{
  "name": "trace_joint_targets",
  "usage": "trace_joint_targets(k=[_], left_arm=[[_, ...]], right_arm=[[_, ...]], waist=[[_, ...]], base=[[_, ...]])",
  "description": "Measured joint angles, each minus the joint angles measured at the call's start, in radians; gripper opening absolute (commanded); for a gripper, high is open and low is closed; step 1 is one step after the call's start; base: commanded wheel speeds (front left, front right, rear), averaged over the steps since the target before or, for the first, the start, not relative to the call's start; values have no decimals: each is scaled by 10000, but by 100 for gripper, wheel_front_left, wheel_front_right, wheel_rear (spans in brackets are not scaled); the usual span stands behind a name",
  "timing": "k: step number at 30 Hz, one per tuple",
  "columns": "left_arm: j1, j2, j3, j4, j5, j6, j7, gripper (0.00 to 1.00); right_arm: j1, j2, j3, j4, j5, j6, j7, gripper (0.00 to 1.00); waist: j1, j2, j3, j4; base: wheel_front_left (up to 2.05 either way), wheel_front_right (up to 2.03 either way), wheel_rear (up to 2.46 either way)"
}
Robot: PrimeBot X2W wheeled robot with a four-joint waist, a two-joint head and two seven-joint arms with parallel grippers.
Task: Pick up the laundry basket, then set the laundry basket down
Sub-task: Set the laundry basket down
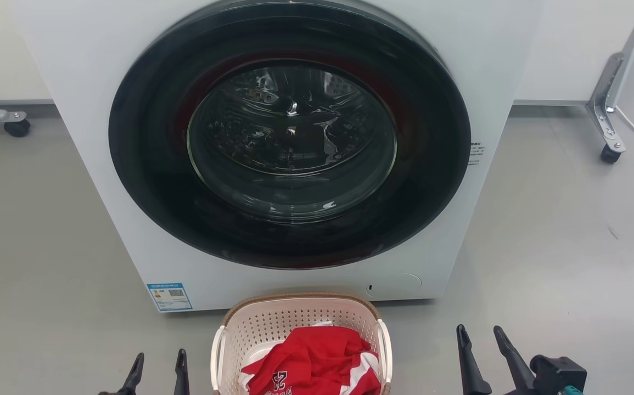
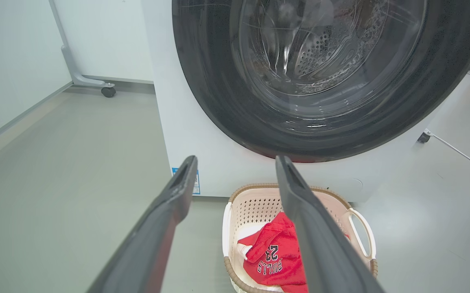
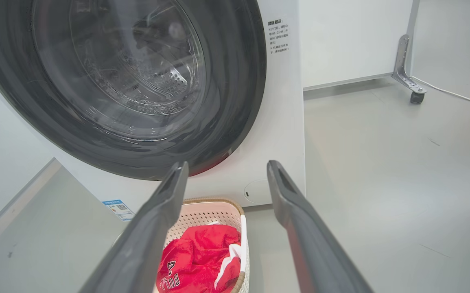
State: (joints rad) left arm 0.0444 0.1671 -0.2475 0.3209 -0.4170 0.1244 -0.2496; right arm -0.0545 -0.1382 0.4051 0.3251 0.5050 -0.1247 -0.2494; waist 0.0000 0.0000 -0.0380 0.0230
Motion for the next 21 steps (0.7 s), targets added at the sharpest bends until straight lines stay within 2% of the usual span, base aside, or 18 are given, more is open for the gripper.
trace_joint_targets(k=[21], left_arm=[[858,-453,729,-1649,1210,2,-2,100]], right_arm=[[946,389,-1020,-1797,-1547,-29,0,100]], waist=[[0,0,103,-131]], base=[[0,0,0]])
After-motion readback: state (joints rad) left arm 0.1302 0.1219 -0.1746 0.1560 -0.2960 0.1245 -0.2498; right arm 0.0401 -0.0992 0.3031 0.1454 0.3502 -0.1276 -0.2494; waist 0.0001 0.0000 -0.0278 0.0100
